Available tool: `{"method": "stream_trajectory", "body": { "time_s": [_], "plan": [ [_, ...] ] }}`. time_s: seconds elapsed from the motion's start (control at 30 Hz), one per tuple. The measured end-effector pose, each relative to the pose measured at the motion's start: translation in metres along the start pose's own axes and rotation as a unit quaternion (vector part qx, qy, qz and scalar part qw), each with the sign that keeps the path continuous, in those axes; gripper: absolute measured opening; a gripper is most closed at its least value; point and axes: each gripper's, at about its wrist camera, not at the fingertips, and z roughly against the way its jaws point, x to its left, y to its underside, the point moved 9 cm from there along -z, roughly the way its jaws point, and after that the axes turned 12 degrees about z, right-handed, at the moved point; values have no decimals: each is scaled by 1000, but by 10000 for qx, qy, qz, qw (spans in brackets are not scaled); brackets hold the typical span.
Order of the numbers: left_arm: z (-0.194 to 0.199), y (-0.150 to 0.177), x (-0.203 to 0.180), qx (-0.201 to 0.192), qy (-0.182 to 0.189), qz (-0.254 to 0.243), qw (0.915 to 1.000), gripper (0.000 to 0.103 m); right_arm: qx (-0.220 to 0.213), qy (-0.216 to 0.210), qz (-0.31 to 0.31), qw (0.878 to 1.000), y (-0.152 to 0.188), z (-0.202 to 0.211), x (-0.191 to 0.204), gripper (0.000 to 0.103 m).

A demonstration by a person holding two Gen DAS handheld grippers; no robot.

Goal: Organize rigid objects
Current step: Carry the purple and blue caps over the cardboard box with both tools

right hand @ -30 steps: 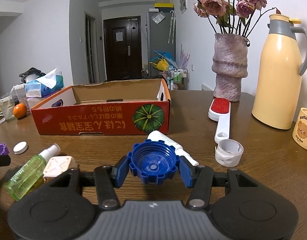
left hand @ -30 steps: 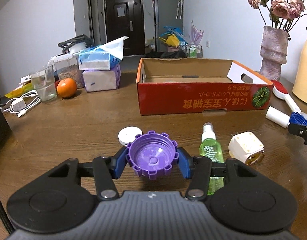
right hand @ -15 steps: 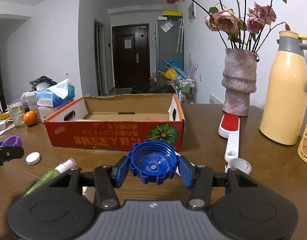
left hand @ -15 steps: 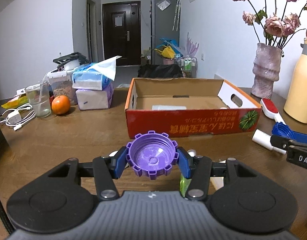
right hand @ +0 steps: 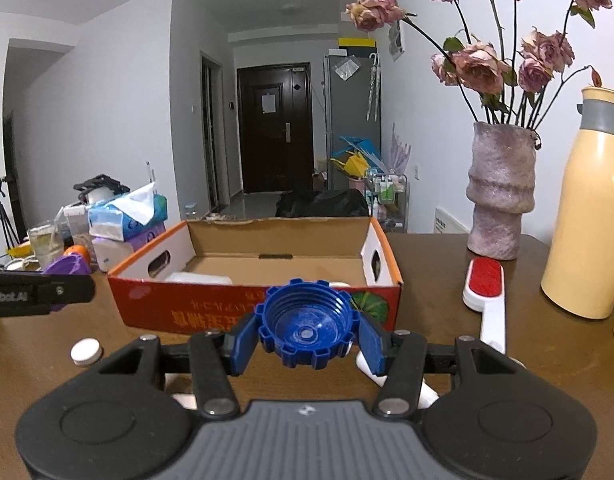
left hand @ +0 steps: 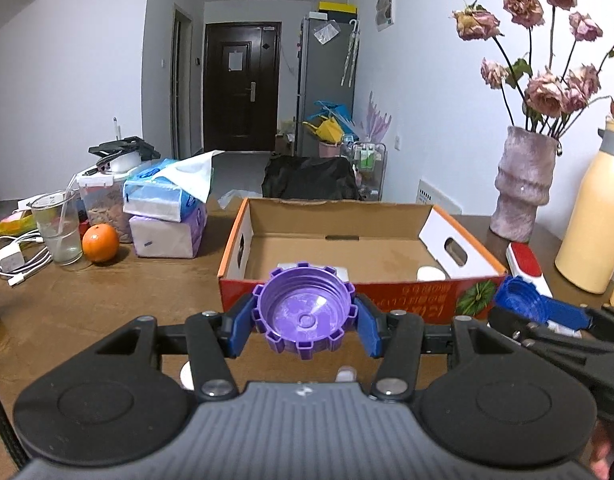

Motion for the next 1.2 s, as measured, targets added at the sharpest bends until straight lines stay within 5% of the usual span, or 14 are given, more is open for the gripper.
{"method": "stream_trajectory", "body": {
  "time_s": [1.2],
  "plan": [
    [-95, -51, -15, -97, -72, 355, 9993, 54, -180, -97, -89, 9998, -47, -94, 0, 53]
  ]
}}
